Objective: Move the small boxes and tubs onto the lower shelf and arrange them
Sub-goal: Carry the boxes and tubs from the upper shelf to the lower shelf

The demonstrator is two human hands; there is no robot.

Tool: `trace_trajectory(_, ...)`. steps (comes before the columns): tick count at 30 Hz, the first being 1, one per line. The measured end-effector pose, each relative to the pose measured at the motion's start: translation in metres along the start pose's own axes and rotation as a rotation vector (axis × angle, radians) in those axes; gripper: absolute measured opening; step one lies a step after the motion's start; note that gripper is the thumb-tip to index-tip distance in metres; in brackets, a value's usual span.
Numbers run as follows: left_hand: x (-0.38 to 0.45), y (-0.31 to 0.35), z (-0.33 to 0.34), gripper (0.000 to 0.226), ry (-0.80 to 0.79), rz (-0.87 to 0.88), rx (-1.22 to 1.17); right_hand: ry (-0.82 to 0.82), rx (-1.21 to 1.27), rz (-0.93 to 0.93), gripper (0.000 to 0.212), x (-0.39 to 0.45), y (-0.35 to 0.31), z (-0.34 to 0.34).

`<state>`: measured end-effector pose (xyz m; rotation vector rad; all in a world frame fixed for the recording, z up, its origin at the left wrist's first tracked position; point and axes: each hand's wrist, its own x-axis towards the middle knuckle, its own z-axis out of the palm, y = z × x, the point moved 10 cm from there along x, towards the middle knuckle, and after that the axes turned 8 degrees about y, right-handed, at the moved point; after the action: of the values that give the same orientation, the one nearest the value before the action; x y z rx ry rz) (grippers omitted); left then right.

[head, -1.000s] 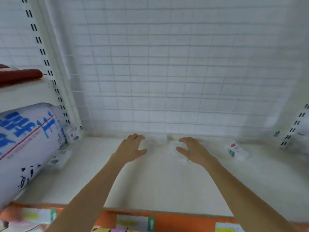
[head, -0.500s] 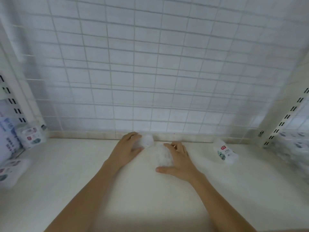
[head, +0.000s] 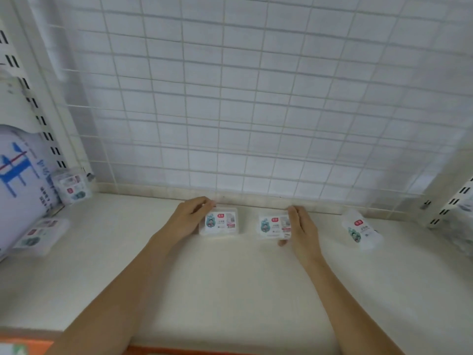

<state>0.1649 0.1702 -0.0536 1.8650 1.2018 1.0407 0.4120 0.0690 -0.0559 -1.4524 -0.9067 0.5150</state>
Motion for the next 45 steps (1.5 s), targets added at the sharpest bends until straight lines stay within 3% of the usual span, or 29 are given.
trace_trajectory(7,-0.018,-0.01,0.006,0.022,-0.135,-0.038,0.014,-0.09,-0.165,-0.052,0.022,-0.004,0.001,0.009)
trace_trajectory(10,-0.026,-0.015,0.011,0.066,-0.208,-0.078,0.005,-0.116,-0.258,-0.108,0.048,-0.006,0.0,0.011)
trace_trajectory(14,-0.032,-0.02,0.016,0.1,-0.237,-0.047,0.149,-0.153,-0.316,-0.094,0.055,-0.004,0.01,0.01)
trace_trajectory(19,-0.029,-0.018,0.013,0.089,-0.165,0.026,0.179,-0.366,-0.556,-0.154,0.074,-0.016,0.009,0.031)
trace_trajectory(23,-0.024,-0.012,0.011,0.081,-0.138,0.109,0.224,-0.404,-0.681,-0.246,0.077,-0.024,0.002,0.039)
trace_trajectory(27,-0.023,-0.018,0.011,0.07,-0.138,0.106,0.181,-0.306,-0.673,-0.196,0.069,-0.034,0.0,0.028)
trace_trajectory(29,-0.023,-0.015,0.012,0.075,-0.138,0.134,0.19,-0.243,-0.664,-0.144,0.069,-0.042,0.0,0.014)
trace_trajectory(33,-0.029,0.012,0.017,0.076,-0.117,0.215,0.259,-0.113,-0.81,-0.254,0.073,-0.073,-0.021,-0.033)
trace_trajectory(39,-0.065,0.096,0.036,0.065,-0.189,0.423,-0.095,0.201,-0.761,-0.278,0.069,-0.143,-0.06,-0.142)
trace_trajectory(43,-0.097,0.153,0.076,0.059,-0.327,0.529,-0.118,0.379,-0.804,-0.229,0.072,-0.19,-0.074,-0.225)
trace_trajectory(45,-0.121,0.176,0.109,0.067,-0.395,0.584,-0.102,0.437,-0.843,-0.196,0.076,-0.215,-0.076,-0.267)
